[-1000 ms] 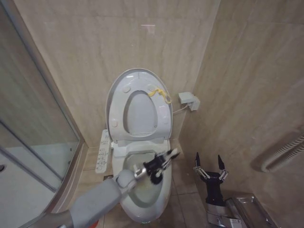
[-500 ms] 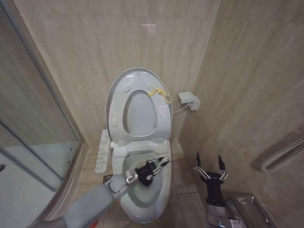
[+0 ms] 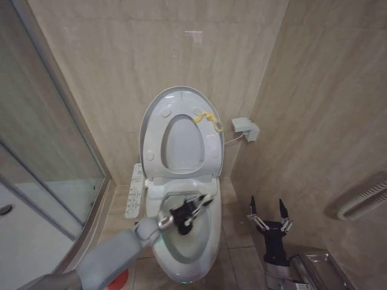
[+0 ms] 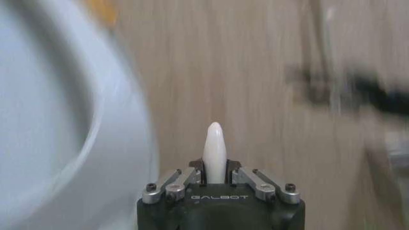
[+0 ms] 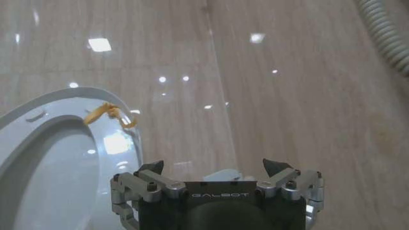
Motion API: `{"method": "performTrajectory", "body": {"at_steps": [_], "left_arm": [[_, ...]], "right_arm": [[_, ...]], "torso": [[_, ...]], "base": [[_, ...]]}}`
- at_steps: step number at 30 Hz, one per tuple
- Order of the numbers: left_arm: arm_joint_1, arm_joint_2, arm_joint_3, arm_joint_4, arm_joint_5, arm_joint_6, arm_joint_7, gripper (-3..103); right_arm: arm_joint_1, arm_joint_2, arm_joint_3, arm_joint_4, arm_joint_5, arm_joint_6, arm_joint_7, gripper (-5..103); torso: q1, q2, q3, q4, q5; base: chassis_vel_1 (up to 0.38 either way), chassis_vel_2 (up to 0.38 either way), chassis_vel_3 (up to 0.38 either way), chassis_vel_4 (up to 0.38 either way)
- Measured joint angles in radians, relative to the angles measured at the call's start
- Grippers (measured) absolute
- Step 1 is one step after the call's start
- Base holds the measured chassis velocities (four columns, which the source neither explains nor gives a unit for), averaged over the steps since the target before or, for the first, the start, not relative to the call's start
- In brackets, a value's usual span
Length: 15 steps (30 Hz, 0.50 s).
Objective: Open the toilet lid, clean the toilet bowl with a toilet brush, close the toilet lid, and flush.
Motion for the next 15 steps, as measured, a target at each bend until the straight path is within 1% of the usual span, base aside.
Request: {"method": "performTrajectory", "body": {"at_steps": [2, 4, 5, 7, 8, 9, 10, 11, 12, 13, 14, 15], "left_arm": [[-0.001, 0.0, 0.004, 0.0, 0.0, 0.001, 0.001, 22], [0.031, 0.016, 0.014, 0.088, 0.035, -0.014, 0.018, 22], [0.031, 0.016, 0.014, 0.088, 0.035, -0.014, 0.018, 22], [0.065, 0.033, 0.005, 0.145, 0.053, -0.034, 0.028, 22], [0.064, 0.038, 0.003, 0.131, 0.042, -0.033, 0.025, 22], [0.053, 0.038, 0.007, 0.092, 0.028, -0.026, 0.02, 22], [0.053, 0.038, 0.007, 0.092, 0.028, -0.026, 0.02, 22], [0.04, 0.036, 0.012, 0.062, 0.019, -0.021, 0.016, 22], [0.01, 0.028, 0.022, 0.008, 0.007, -0.013, 0.011, 22], [0.01, 0.028, 0.022, 0.008, 0.007, -0.013, 0.011, 22], [-0.006, 0.027, 0.034, -0.007, 0.003, -0.011, 0.011, 22], [-0.007, 0.032, 0.054, 0.015, 0.005, -0.013, 0.014, 22]], "right_arm": [[0.002, 0.0, -0.003, -0.004, -0.001, 0.0, 0.0, 100], [-0.006, 0.0, -0.01, -0.003, -0.006, 0.005, -0.001, 100], [-0.006, 0.0, -0.01, -0.003, -0.006, 0.005, -0.001, 100], [-0.016, 0.0, -0.011, 0.005, -0.007, 0.01, -0.002, 100], [-0.019, 0.0, -0.012, 0.009, -0.008, 0.01, -0.004, 100], [-0.021, 0.0, -0.011, 0.011, -0.008, 0.01, -0.004, 100], [-0.021, 0.0, -0.011, 0.011, -0.008, 0.01, -0.004, 100], [-0.02, 0.0, -0.009, 0.011, -0.008, 0.01, -0.004, 100], [-0.013, 0.0, -0.005, 0.006, -0.008, 0.009, -0.003, 100], [-0.013, 0.0, -0.005, 0.006, -0.008, 0.009, -0.003, 100], [-0.005, 0.0, -0.003, -0.003, -0.008, 0.008, -0.002, 100], [-0.002, 0.0, -0.005, -0.01, -0.008, 0.007, -0.002, 100]], "torso": [[0.0, 0.0, 0.0, -0.0004, 0.0004], [0.0, 0.0, 0.0, 0.0004, 0.0003], [0.0, 0.0, 0.0, 0.0004, 0.0003], [0.0, 0.0, 0.001, 0.0028, 0.0002], [0.0, 0.0, 0.0, 0.0031, 0.0003], [0.0, 0.0, 0.0, 0.0034, 0.0004], [0.0, 0.0, 0.0, 0.0034, 0.0004], [0.0, 0.0, 0.0, 0.0029, 0.0003], [0.0, 0.0, 0.0, 0.0005, -0.0001], [0.0, 0.0, 0.0, 0.0005, -0.0001], [0.0, 0.0, 0.0, -0.0004, 0.0004], [0.0, 0.0, 0.0, -0.0002, 0.0007]], "base": [[-0.037, -0.019, -0.021, -0.01], [-0.064, -0.086, -0.009, -0.031], [-0.055, -0.086, 0.023, -0.001], [-0.027, -0.009, 0.012, -0.001], [0.0, 0.0, 0.0, 0.0], [0.0, 0.0, 0.0, 0.0], [0.0, 0.0, 0.0, 0.0], [0.0, 0.0, 0.0, 0.0], [0.0, 0.0, 0.0, 0.0], [0.0, 0.0, 0.0, 0.0], [0.0, 0.0, 0.0, 0.0], [0.0, 0.0, 0.0, 0.0]]}}
